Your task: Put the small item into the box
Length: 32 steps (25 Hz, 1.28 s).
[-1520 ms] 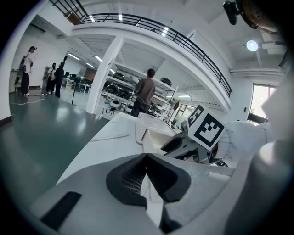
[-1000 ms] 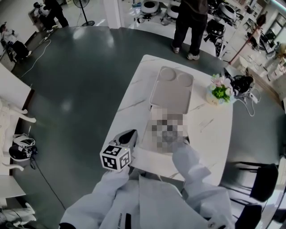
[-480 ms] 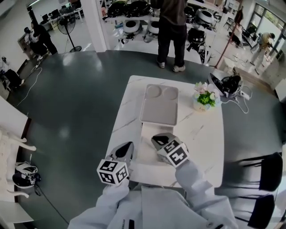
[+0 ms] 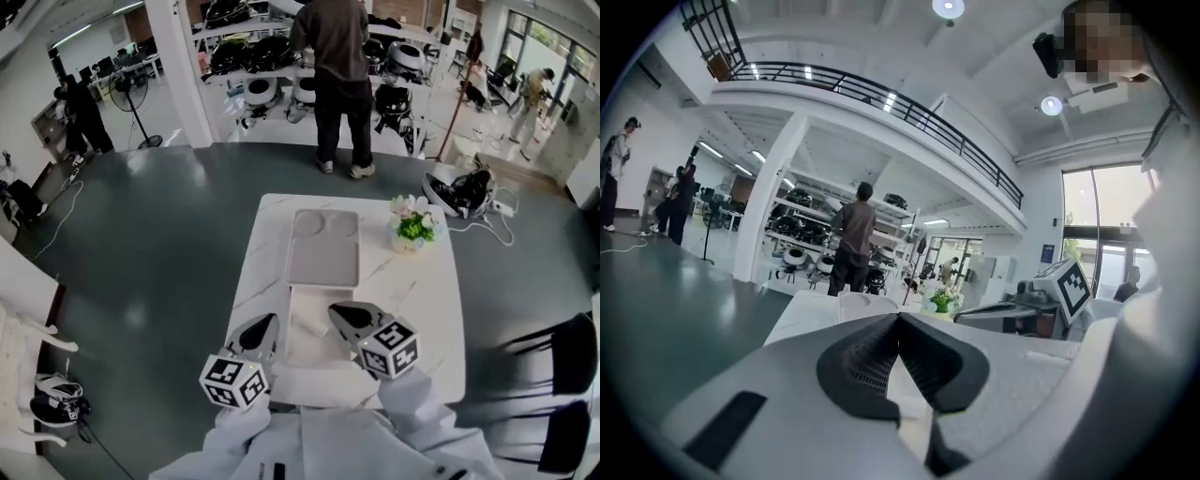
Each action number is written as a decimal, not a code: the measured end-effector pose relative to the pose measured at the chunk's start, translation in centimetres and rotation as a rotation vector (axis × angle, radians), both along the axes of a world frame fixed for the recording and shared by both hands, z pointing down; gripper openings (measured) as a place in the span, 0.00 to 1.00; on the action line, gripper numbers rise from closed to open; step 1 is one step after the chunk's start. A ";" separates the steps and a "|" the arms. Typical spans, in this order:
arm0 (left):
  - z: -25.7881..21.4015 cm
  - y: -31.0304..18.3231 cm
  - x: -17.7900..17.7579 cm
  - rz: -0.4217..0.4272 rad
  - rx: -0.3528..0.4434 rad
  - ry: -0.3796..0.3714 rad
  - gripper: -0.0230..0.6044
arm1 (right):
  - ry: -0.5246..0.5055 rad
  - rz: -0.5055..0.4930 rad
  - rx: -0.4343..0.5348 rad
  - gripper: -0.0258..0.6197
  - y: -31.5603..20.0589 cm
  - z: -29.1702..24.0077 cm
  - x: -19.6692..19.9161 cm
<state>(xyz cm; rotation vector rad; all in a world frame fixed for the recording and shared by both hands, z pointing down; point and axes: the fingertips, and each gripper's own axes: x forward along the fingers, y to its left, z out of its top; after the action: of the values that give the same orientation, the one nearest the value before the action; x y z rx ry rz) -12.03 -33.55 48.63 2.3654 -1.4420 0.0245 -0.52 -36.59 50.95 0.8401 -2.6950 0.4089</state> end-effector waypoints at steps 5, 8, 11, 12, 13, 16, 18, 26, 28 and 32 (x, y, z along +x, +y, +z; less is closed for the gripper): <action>-1.7 -0.1 0.3 0.004 0.057 -0.011 0.03 | -0.112 0.073 0.062 0.03 -0.2 -2.6 2.3; -2.4 0.0 0.5 -0.004 0.087 -0.019 0.03 | -0.175 0.121 0.094 0.03 -0.4 -4.3 3.8; -3.5 0.0 0.3 -0.014 0.111 -0.026 0.03 | -0.240 0.174 0.116 0.03 -0.5 -6.2 5.1; -3.9 -0.1 0.2 -0.018 0.123 -0.032 0.03 | -0.257 0.190 0.124 0.03 -0.6 -6.7 5.6; -4.3 -0.1 0.1 -0.022 0.136 -0.037 0.03 | -0.271 0.205 0.132 0.03 -0.7 -7.2 6.0; -5.4 -0.3 -0.1 -0.042 0.171 -0.050 0.03 | -0.299 0.244 0.160 0.03 -1.0 -8.3 7.4; -5.9 -0.4 -0.2 -0.055 0.187 -0.053 0.03 | -0.310 0.263 0.180 0.03 -1.2 -8.8 8.2; -8.0 -0.4 -2.6 -0.152 0.242 -0.079 0.03 | -0.326 0.344 0.253 0.03 -1.5 -10.5 10.7; -8.3 -0.3 -3.2 -0.177 0.249 -0.086 0.03 | -0.328 0.355 0.260 0.03 -1.5 -10.6 11.1; -8.3 -0.2 -3.5 -0.193 0.250 -0.093 0.03 | -0.315 0.375 0.270 0.03 -1.8 -10.5 11.7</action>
<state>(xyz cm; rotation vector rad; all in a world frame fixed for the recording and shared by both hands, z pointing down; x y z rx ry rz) -15.51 -33.78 40.29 2.4328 -1.8069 -0.1029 11.22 -38.42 40.50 1.4826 -2.9192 0.2763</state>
